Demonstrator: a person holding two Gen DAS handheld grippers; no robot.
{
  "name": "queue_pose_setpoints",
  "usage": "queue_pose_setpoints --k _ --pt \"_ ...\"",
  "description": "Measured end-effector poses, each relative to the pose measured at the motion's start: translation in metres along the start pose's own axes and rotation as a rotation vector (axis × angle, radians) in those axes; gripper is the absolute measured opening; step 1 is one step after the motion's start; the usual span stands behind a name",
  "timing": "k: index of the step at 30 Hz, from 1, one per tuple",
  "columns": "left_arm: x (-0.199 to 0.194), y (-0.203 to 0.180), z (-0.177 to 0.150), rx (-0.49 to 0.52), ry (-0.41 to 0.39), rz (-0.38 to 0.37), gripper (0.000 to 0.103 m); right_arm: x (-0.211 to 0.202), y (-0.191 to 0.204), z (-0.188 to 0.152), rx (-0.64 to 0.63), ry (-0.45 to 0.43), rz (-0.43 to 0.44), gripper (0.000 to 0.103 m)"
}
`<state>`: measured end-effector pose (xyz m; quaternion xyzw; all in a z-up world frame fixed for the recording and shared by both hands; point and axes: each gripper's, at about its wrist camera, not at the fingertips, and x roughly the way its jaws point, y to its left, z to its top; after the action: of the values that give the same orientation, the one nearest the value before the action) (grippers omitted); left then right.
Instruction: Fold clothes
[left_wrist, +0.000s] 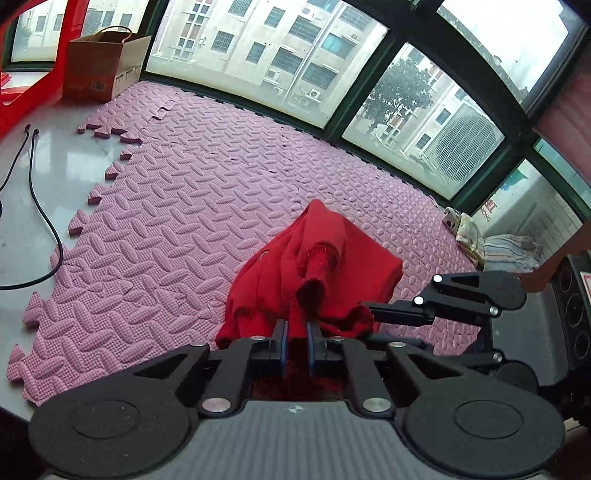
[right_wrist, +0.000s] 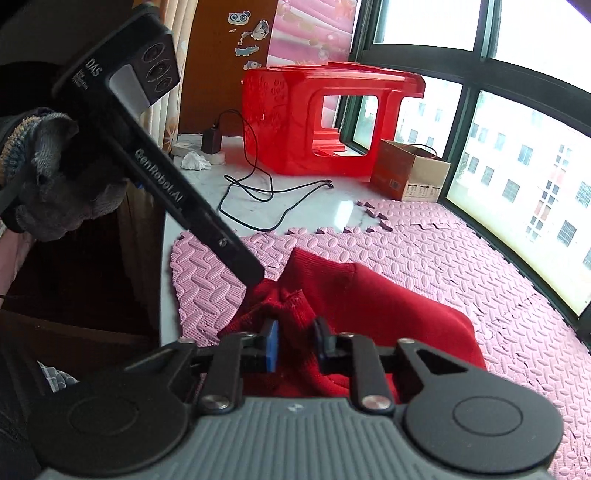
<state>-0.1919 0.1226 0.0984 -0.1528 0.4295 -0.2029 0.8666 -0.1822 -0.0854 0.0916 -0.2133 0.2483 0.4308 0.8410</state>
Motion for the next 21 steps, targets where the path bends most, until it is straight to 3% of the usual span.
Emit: queue_pose_setpoints --k 11,14,17,21 --pt "0.005 0.003 0.004 -0.014 -0.012 -0.023 0.018 -0.025 -0.013 0.008 0.071 -0.052 -0.002 0.007" --pt "0.016 0.003 0.006 -0.007 0.016 -0.020 0.025 -0.026 -0.011 0.009 0.074 -0.054 0.004 0.007" --pt "0.023 0.006 0.009 -0.010 0.033 -0.034 0.008 -0.032 -0.013 0.012 0.081 -0.076 0.001 0.007" --pt "0.024 0.013 0.016 -0.019 0.020 -0.063 0.005 -0.038 -0.009 0.016 0.067 -0.101 0.017 0.007"
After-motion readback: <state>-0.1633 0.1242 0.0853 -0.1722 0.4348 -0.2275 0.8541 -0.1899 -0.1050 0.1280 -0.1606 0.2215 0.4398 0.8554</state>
